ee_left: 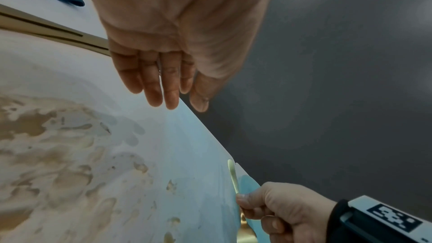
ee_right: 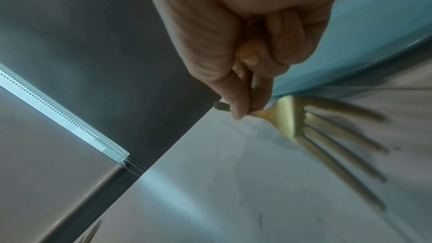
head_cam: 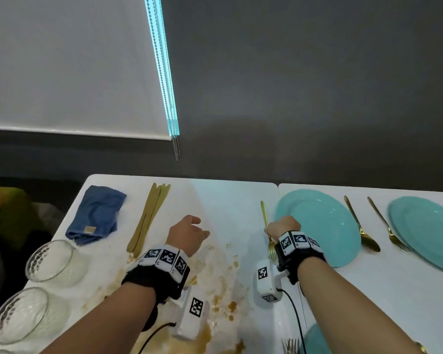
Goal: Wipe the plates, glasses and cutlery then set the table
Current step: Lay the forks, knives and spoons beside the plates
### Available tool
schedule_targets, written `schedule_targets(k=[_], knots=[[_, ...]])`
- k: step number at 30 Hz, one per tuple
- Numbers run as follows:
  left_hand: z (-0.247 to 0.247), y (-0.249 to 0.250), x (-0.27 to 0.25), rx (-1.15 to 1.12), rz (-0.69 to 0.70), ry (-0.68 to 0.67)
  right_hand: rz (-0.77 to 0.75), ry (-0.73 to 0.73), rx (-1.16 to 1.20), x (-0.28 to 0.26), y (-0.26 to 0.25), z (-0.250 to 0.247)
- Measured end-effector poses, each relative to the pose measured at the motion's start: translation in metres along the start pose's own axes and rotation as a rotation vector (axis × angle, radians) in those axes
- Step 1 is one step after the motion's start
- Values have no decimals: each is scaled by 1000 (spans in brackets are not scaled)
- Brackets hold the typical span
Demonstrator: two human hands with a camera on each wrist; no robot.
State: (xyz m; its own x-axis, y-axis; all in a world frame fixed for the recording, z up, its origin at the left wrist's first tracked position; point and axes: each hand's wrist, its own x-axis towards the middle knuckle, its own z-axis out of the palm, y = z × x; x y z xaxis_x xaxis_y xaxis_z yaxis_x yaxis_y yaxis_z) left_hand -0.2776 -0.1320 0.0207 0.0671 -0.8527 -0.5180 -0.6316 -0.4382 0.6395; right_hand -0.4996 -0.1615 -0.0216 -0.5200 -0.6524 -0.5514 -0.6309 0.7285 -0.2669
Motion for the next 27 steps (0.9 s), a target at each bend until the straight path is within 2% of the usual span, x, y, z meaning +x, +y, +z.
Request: schedule_targets(k=[8, 17, 27], knots=[[-4, 0, 30, -30, 17, 35, 41, 37, 93, 26, -15, 5], [4, -9, 43, -39, 39, 32, -22, 170, 4, 29, -24, 8], [6, -26, 50, -52, 25, 24, -91, 226, -90, 25, -27, 10]])
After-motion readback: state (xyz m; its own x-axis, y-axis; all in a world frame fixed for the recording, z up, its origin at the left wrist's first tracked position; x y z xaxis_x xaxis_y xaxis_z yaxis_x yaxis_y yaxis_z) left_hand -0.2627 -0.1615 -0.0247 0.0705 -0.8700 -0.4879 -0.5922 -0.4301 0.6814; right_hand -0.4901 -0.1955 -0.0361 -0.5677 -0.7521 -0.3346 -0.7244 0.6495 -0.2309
